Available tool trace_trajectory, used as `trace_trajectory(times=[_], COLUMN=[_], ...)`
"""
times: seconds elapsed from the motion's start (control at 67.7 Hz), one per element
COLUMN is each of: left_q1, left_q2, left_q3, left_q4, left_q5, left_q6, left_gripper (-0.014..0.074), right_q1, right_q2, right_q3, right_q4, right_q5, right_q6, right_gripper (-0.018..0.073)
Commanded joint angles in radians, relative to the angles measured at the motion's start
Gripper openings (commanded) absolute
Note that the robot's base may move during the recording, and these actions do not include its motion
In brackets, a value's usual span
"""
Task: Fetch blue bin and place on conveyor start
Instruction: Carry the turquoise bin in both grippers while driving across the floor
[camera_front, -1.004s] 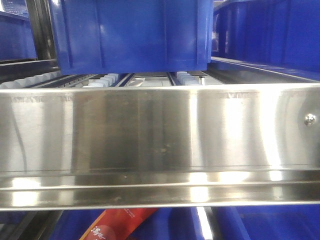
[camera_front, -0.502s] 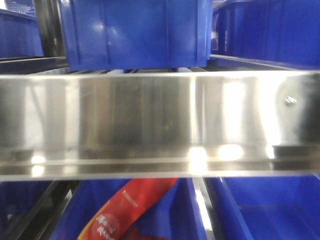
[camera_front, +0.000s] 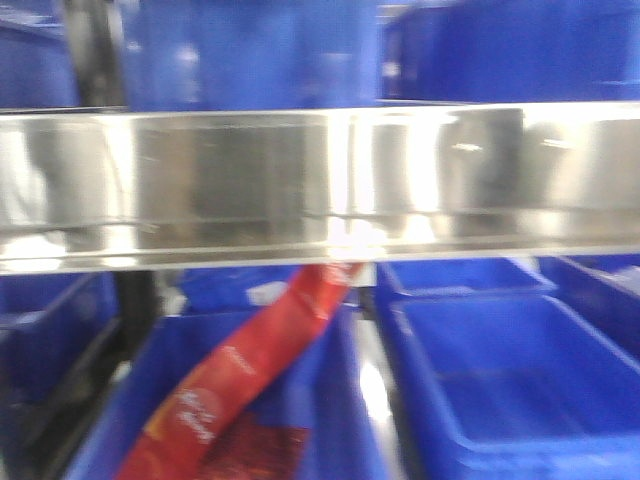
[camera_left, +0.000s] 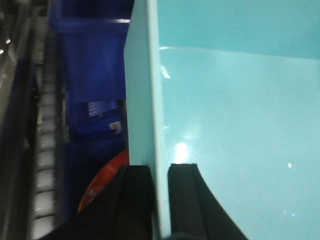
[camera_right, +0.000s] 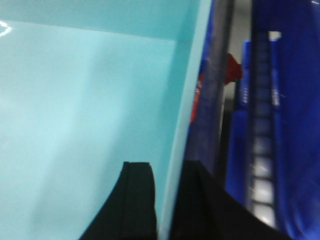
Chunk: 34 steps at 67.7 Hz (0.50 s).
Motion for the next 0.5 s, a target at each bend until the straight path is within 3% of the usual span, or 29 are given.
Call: trace_trajectory(times=[0.0, 0.487], left_q1=[-0.005, -0.005], left_q2=[-0.013, -0.013], left_q3=[-0.009, -0.009], left_q4=[-0.017, -0.017], left_q5=[-0.106, -0.159], left_q6=[0.004, 0.004], left_gripper=[-0.0111, -0.0111], right_q1=[-0.004, -0.004], right_q2=[-0.016, -0.016], right_q3=[-0.01, -0.01], right_q4=[-0.001, -0.001], right_q5=[-0.015, -0.015], right_q6=[-0.018, -0.018], right_gripper=[-0.0151, -0.0151])
